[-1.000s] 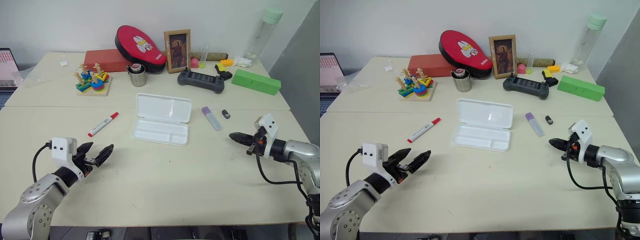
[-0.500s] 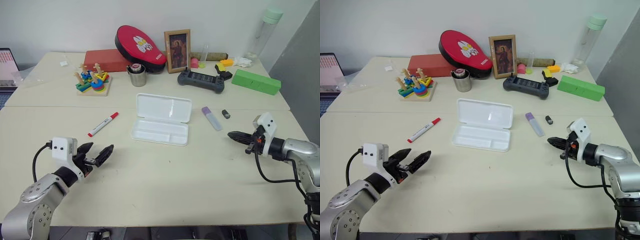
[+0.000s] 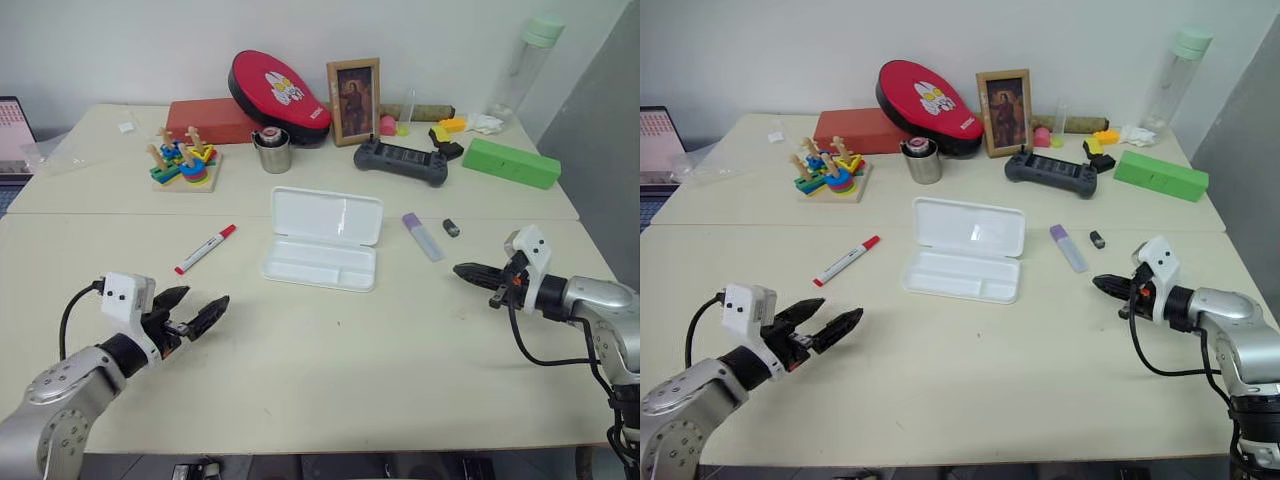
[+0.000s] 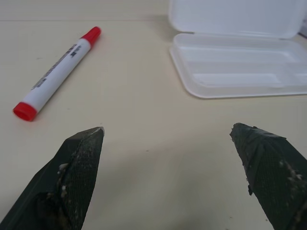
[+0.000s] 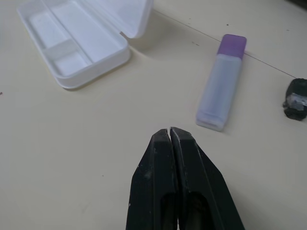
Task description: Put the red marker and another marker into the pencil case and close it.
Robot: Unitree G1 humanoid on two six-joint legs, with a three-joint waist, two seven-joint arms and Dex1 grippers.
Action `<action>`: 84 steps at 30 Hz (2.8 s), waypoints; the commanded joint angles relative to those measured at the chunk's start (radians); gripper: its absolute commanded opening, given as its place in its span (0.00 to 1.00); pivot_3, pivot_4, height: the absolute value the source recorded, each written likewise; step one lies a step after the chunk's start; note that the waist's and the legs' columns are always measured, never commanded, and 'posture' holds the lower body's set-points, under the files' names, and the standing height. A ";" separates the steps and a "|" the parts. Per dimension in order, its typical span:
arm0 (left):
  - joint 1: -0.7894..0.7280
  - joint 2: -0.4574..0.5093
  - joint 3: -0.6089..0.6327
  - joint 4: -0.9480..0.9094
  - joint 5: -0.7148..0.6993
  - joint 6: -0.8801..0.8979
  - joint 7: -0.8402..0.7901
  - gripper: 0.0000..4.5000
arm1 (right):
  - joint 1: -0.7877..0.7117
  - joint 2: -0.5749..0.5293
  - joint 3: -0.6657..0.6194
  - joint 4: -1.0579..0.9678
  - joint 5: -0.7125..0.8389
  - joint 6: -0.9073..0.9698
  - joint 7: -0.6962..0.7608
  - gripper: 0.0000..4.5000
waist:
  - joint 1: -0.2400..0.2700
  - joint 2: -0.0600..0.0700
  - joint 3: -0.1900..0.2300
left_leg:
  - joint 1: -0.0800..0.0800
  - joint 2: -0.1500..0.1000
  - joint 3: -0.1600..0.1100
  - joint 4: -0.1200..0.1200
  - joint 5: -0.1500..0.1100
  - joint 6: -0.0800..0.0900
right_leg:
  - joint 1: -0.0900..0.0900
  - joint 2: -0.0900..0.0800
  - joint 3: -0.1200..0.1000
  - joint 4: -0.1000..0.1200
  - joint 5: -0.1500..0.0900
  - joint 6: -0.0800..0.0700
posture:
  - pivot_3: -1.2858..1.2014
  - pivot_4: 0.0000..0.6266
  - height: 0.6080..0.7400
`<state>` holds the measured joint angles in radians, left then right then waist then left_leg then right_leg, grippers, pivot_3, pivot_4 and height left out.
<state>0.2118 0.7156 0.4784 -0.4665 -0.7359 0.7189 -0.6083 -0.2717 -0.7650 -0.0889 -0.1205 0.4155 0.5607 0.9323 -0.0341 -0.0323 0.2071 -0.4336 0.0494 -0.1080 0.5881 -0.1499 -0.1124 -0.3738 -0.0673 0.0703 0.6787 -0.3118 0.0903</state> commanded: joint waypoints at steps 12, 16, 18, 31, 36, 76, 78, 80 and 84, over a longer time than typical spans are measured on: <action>-0.043 0.185 0.081 -0.083 -0.066 0.091 -0.095 1.00 | -0.106 0.013 0.146 -0.168 0.041 0.045 0.096 0.47 | 0.001 0.000 0.000 | 0.000 0.000 0.000 -0.001 0.000 0.000 | 0.000 0.000 0.000 -0.001 0.000 0.000 | 0.52 0.24 1.00; -0.087 0.207 0.032 -0.097 -0.051 0.080 -0.107 1.00 | -0.207 0.101 0.243 -0.153 0.014 0.029 0.082 0.70 | -0.002 0.000 0.000 | 0.000 0.000 0.000 -0.001 0.000 0.000 | -0.001 0.000 0.000 -0.001 0.000 0.000 | 0.52 0.24 1.00; -0.124 0.213 0.000 -0.076 -0.032 0.069 -0.106 1.00 | -0.265 0.154 0.308 -0.116 -0.044 0.004 0.057 0.81 | -0.006 0.001 0.000 | 0.000 0.000 0.000 -0.001 0.000 0.000 | -0.001 0.000 0.000 -0.001 0.000 0.000 | 0.52 0.24 1.00; -0.179 0.268 -0.023 -0.074 0.018 0.046 -0.179 1.00 | -0.441 0.298 0.542 0.088 -0.263 0.010 0.046 1.00 | -0.008 0.001 0.000 | 0.000 0.000 0.000 -0.012 0.001 -0.001 | -0.006 0.000 -0.002 0.000 0.002 0.002 | 0.52 0.24 1.00; -0.158 0.269 -0.005 -0.084 0.031 0.046 -0.182 1.00 | -0.419 0.260 0.558 0.089 -0.294 0.014 0.078 0.96 | -0.008 0.001 0.001 | 0.000 0.000 0.000 -0.014 0.001 -0.001 | -0.006 0.000 -0.002 0.000 0.002 0.002 | 0.52 0.24 1.00; -0.195 0.262 -0.032 -0.065 0.097 0.018 -0.189 1.00 | -0.381 0.118 0.567 -0.159 -0.360 0.001 0.245 0.01 | -0.013 -0.001 -0.001 | 0.002 0.000 0.000 -0.013 0.001 -0.002 | -0.004 0.000 -0.002 0.000 0.002 0.002 | 0.52 0.24 1.00; -0.197 0.267 -0.037 -0.054 0.104 0.014 -0.199 1.00 | -0.361 0.092 0.569 -0.202 -0.342 0.005 0.270 0.01 | -0.012 -0.001 -0.001 | 0.002 0.000 0.000 -0.013 0.001 -0.002 | -0.004 0.000 -0.002 0.000 0.002 0.002 | 0.52 0.24 1.00; -0.193 0.269 -0.039 -0.046 0.109 0.013 -0.209 1.00 | -0.346 0.075 0.572 -0.223 -0.335 0.003 0.279 0.01 | -0.013 -0.001 -0.001 | 0.002 0.000 0.000 -0.013 0.001 -0.002 | -0.004 0.000 -0.002 0.000 0.002 0.002 | 0.52 0.24 1.00; -0.201 0.284 -0.055 -0.022 0.125 0.006 -0.234 1.00 | -0.310 0.048 0.571 -0.267 -0.322 0.013 0.285 0.01 | -0.014 -0.001 -0.001 | 0.002 0.000 0.000 -0.013 0.001 -0.002 | -0.004 0.000 -0.002 0.000 0.002 0.002 | 0.52 0.24 1.00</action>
<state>0.0256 0.9791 0.4235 -0.4916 -0.6239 0.7490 -0.8246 -0.5909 -0.7015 0.5107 -0.3294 0.0723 0.5745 1.2091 -0.0481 -0.0337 0.2063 -0.4318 0.0498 -0.1082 0.5752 -0.1487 -0.1139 -0.3781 -0.0673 0.0686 0.6786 -0.3102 0.0923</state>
